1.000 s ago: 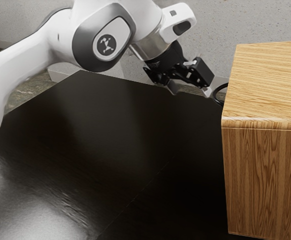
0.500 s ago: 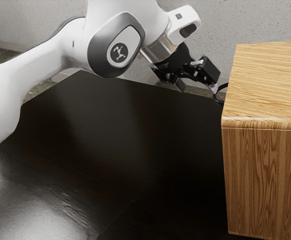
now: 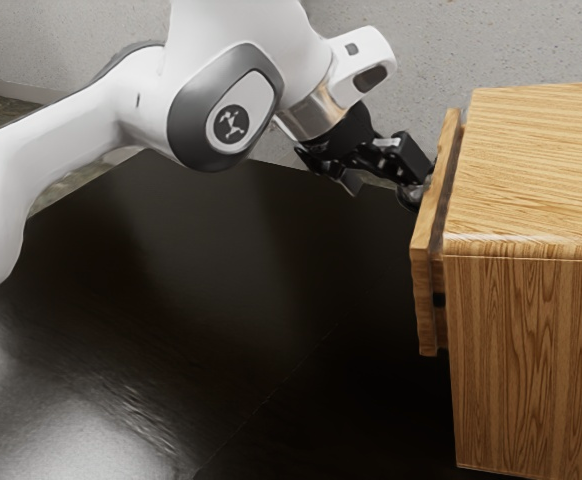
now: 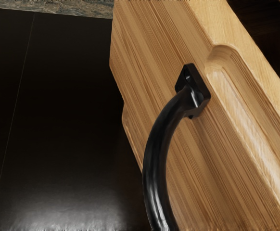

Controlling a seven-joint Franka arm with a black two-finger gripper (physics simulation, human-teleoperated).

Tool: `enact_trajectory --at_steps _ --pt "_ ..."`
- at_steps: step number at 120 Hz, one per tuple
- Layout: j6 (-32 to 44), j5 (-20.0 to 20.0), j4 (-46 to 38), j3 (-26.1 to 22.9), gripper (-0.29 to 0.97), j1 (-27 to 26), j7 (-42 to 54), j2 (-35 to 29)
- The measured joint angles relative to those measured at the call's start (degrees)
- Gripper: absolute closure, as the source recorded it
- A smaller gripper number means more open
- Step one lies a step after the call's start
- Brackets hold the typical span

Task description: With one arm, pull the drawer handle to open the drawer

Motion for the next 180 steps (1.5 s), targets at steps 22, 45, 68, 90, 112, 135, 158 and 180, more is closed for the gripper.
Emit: enact_trajectory --at_steps 22,45,68,90,112,135,158,180 --pt "0.1 0.3 -1.6 -0.1 0.0 1.2 -0.1 -2.5" --pt "0.1 0.6 -1.7 -1.1 0.0 3.9 -0.3 -2.0" --pt "0.9 0.6 -1.4 -2.9 0.0 3.2 -0.4 -1.5" --pt "1.3 0.7 -1.6 -3.5 0.0 4.6 -0.5 -1.1" --pt "1.5 1.7 -1.7 -8.0 0.0 7.9 -0.7 -0.9" --pt "1.5 2.6 -1.7 -8.3 0.0 8.3 -0.9 -0.6" --pt "1.5 3.1 -1.7 -8.1 0.0 8.9 -1.1 -0.3" --pt "1.6 3.5 -3.2 -8.1 0.0 10.4 -1.2 -0.4"
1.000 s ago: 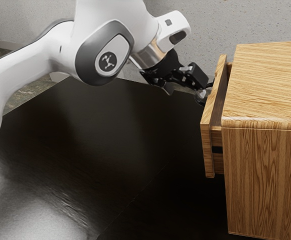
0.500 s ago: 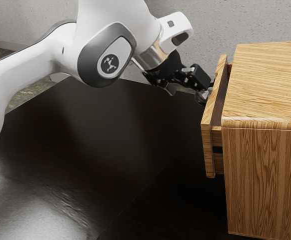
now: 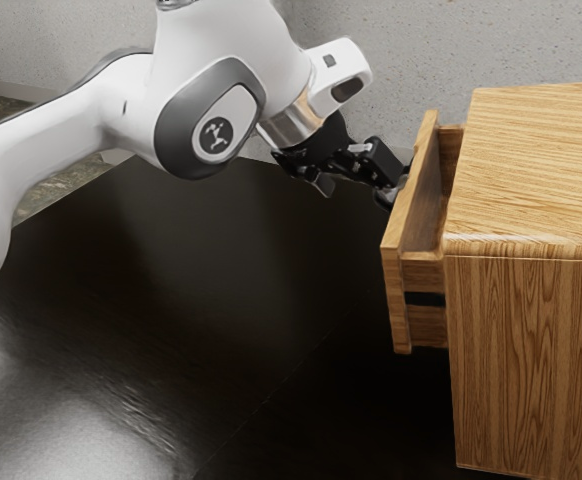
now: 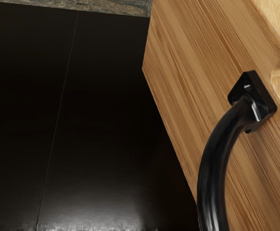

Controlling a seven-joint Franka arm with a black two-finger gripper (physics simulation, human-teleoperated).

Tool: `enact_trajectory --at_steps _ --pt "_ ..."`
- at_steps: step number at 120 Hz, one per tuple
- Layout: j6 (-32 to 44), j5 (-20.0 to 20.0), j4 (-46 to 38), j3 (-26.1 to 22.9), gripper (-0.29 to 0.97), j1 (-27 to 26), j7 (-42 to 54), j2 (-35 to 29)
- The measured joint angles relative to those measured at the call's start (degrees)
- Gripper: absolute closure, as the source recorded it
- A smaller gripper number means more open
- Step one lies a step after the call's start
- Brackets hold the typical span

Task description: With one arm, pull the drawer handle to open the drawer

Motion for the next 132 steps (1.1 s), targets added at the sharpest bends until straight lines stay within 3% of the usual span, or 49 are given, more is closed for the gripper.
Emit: enact_trajectory --at_steps 22,40,57,81,90,99,109,132 --pt "0.1 0.8 -2.5 1.2 0.0 2.0 -0.1 -2.2" --pt "-0.1 0.9 -4.5 6.3 0.0 -0.2 -0.2 -5.8" --pt "-2.8 0.9 -4.7 10.6 0.0 0.7 -0.2 -15.1" --pt "-11.6 0.6 -3.5 9.6 0.0 0.8 -0.2 -26.5" --pt "-16.9 0.3 -0.8 9.1 0.0 -6.3 -0.2 -26.8" --pt "-22.7 0.2 4.8 9.2 0.0 -17.0 -0.1 -21.6" --pt "-28.7 0.1 10.2 8.8 0.0 -25.1 0.9 -15.8" --pt "-36.2 0.1 11.2 8.9 0.0 -28.7 3.1 -9.2"
